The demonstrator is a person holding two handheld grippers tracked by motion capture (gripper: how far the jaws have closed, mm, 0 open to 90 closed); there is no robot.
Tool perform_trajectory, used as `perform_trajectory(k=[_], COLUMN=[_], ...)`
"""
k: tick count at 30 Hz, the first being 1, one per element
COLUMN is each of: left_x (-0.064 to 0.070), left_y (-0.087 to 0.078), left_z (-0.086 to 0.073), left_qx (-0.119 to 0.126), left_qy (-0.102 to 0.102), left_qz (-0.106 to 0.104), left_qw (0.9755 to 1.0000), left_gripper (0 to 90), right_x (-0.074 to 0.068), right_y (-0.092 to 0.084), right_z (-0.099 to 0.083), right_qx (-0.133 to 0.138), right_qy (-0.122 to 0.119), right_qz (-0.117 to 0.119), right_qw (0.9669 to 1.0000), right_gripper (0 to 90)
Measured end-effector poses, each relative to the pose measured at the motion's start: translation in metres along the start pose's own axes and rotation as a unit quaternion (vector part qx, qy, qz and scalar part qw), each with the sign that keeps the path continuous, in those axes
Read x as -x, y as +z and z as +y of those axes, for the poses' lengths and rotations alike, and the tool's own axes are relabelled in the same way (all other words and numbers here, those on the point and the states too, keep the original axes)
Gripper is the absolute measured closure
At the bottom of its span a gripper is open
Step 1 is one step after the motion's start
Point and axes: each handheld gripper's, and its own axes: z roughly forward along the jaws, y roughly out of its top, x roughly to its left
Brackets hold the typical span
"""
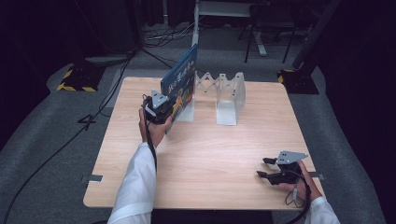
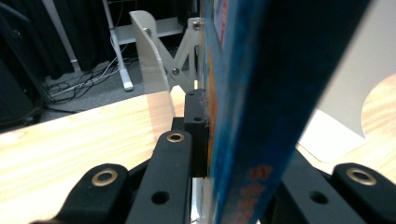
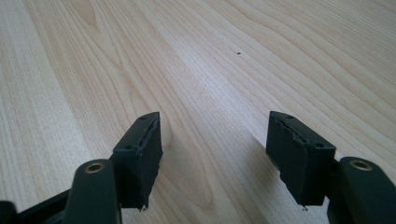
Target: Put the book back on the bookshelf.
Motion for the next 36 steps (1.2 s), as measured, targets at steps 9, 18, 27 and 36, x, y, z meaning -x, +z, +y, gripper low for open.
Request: perform_trajectory(k=[9, 18, 27, 36], left_x=[-0.012, -0.017, -0.023, -0.028], left_y=[-0.001, -0.006, -0.011, -0.019], left_z=[-0.002, -0.007, -0.009, -0.008], left_qx=[-0.005, 0.004, 0.009, 0.01], left_qy=[-0.017, -0.015, -0.016, -0.008], left_qz=[0.011, 0.007, 0.003, 0.0], left_qw=[0.9998, 0.9998, 0.9998, 0.9999], left_gripper=[77.9, 68.6, 60.4, 51.5], right_x=[0.0, 0.0, 0.0, 0.0], right_y=[0.0, -0.001, -0.001, -0.001], right_z=[0.0, -0.001, -0.001, -0.001], right_qx=[0.0, 0.001, 0.001, 0.0], right_qy=[0.001, 0.003, 0.002, 0.006], right_qz=[-0.001, -0.004, -0.012, -0.016], right_qw=[1.0, 1.0, 0.9999, 0.9998], right_gripper=[35.7, 35.1, 33.2, 30.5])
